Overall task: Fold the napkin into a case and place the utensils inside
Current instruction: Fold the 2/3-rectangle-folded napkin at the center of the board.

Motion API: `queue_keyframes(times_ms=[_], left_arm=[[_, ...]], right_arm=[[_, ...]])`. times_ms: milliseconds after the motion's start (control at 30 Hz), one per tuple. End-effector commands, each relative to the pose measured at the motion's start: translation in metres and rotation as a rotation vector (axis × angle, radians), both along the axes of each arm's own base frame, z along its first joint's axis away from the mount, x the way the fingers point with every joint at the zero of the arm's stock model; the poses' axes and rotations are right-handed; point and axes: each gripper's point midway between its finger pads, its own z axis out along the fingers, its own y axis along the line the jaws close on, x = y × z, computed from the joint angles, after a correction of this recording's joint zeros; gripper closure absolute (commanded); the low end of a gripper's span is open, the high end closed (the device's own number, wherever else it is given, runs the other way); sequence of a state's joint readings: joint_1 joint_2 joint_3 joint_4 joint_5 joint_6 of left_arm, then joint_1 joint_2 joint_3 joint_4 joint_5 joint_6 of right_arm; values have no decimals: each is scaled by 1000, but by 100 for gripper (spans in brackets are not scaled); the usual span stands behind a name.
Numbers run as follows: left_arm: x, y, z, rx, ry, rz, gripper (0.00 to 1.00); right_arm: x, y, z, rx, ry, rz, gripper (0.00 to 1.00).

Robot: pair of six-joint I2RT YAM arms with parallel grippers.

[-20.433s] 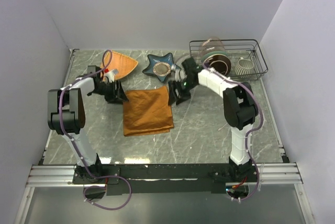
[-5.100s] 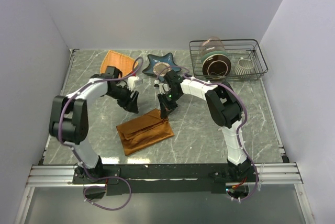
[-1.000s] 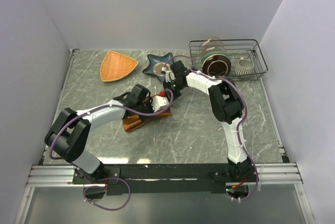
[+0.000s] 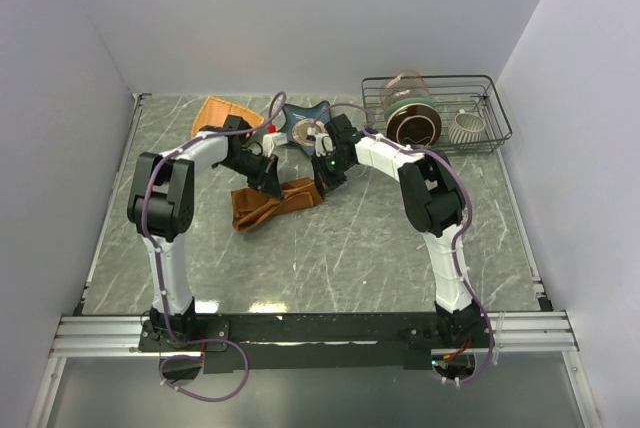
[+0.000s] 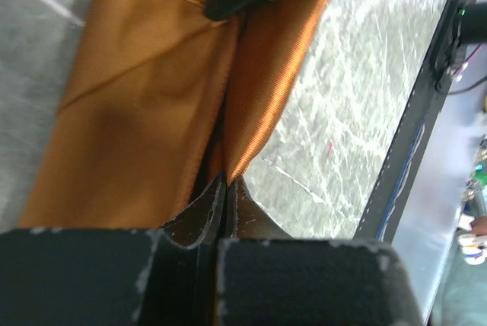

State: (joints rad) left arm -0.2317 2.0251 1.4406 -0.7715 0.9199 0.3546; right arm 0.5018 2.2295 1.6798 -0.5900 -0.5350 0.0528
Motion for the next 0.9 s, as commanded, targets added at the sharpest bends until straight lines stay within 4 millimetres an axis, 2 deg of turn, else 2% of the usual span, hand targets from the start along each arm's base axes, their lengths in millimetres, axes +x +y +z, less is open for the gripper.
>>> queue_keyframes(times_ms=[0, 67, 300, 333, 500, 567, 633, 733, 800, 867], left_arm=[[18, 1, -1, -37, 79, 59, 96], [20, 5, -13, -32, 132, 80, 97], [35, 14, -35, -24, 233, 150, 99], [33, 17, -43, -16, 270, 156, 99], [32, 21, -56, 19, 324, 178, 99], [30, 21, -60, 25, 339, 178, 99], [28, 22, -62, 30, 344, 175, 99], [25, 23, -64, 37, 351, 167, 99], [23, 23, -65, 36, 353, 163, 99], [23, 24, -66, 40, 348, 162, 99]], right_arm=[[8, -8, -16, -79, -30, 6, 100], [9, -8, -16, -80, -29, 7, 100], [12, -5, -14, -75, -34, 12, 100], [11, -4, -13, -76, -32, 14, 100], [13, -2, -4, -63, -37, 19, 99], [13, -3, 4, -58, -36, 17, 94], [12, -3, 11, -51, -50, 39, 86], [16, -5, 41, -3, -88, 23, 77], [19, -10, 52, 6, -105, 9, 68], [22, -12, 69, 25, -136, 8, 62]])
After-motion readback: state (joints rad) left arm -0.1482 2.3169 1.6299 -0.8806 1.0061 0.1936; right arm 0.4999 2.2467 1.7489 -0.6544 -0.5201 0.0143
